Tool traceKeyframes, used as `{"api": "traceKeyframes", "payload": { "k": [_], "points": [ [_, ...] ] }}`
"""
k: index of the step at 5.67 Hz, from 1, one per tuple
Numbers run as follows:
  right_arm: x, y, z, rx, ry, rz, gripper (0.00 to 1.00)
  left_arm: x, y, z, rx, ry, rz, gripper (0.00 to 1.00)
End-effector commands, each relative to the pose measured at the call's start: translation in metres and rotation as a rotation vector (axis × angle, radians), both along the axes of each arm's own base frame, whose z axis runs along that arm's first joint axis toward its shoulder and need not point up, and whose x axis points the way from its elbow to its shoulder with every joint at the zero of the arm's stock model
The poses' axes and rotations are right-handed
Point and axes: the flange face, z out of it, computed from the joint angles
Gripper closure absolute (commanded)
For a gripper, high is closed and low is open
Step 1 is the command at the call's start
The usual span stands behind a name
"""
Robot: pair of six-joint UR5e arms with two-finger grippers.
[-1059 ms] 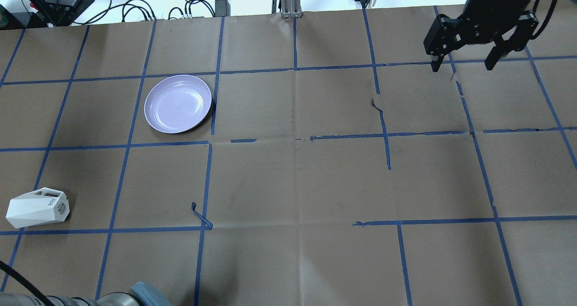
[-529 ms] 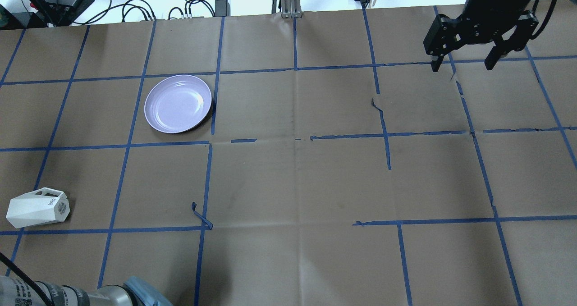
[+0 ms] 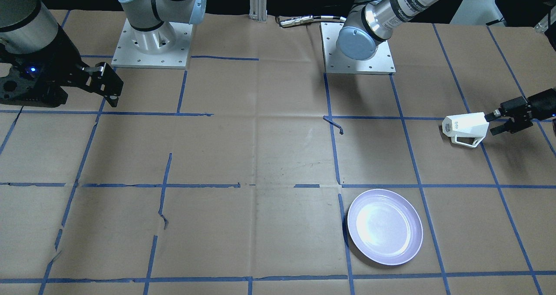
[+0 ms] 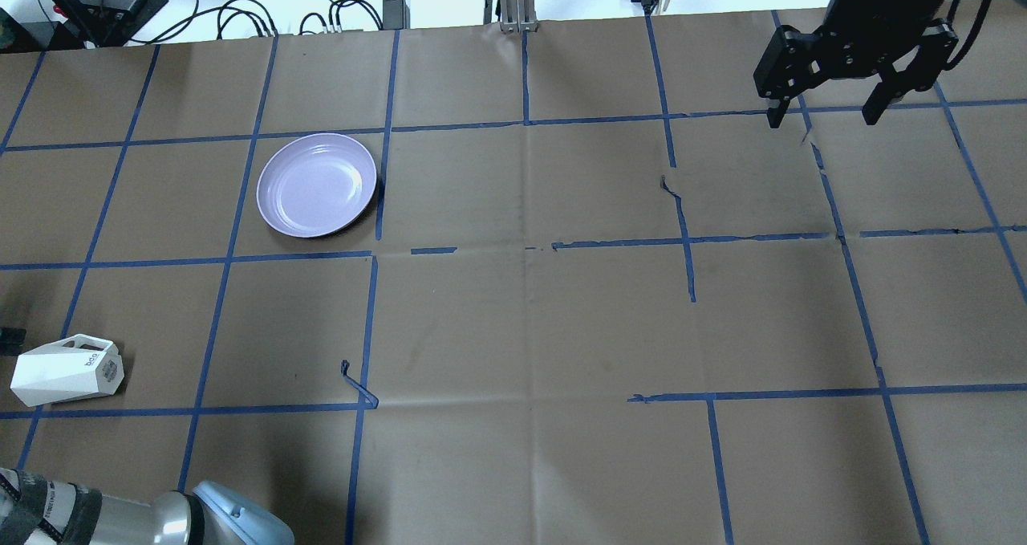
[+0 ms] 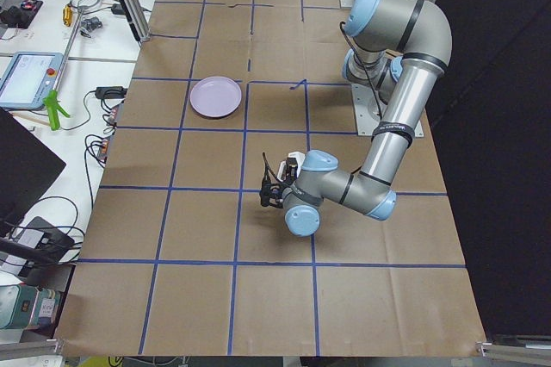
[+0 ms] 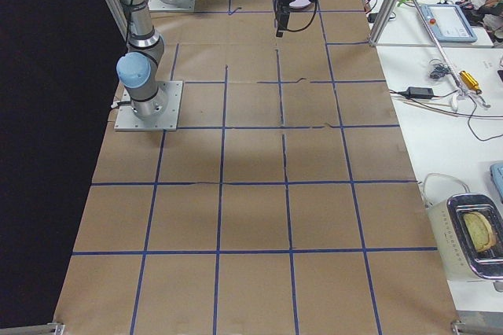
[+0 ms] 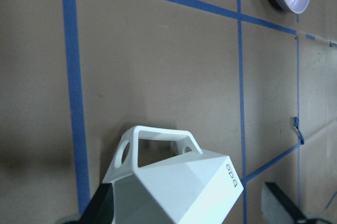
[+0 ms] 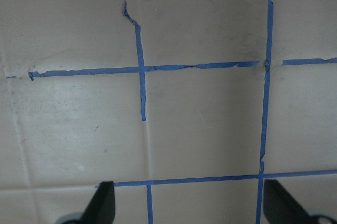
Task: Flip cup and place on plate
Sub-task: 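Lower the left gripper onto the white mug and close on it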
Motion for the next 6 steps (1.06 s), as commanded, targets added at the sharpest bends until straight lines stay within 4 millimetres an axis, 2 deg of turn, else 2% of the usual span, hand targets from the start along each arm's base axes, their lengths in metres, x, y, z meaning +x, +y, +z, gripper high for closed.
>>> {"api": "traceKeyframes", "payload": {
  "k": [1,2,3,4,5,6],
  "points": [
    [0.0,0.0,0.0,0.0,0.0,0.0,0.0,-0.017,0.01,-0.013,0.036,0.139,-0.016,0.02],
    [0.0,0.0,0.0,0.0,0.0,0.0,0.0,-0.017,0.009,-0.012,0.036,0.144,-0.016,0.12],
    [0.0,0.0,0.0,0.0,0.0,0.0,0.0,-0.008,0.006,-0.005,0.01,0.117,-0.027,0.61],
    [0.0,0.0,0.0,0.0,0.0,0.0,0.0,-0.008,0.004,-0.004,0.02,0.114,-0.023,0.99],
    [0.0,0.0,0.0,0.0,0.0,0.0,0.0,-0.012,0.0,0.006,0.004,0.1,-0.024,1.0],
    [0.0,0.0,0.0,0.0,0.0,0.0,0.0,-0.019,-0.013,0.027,-0.055,0.091,0.021,1.0]
  ]
}}
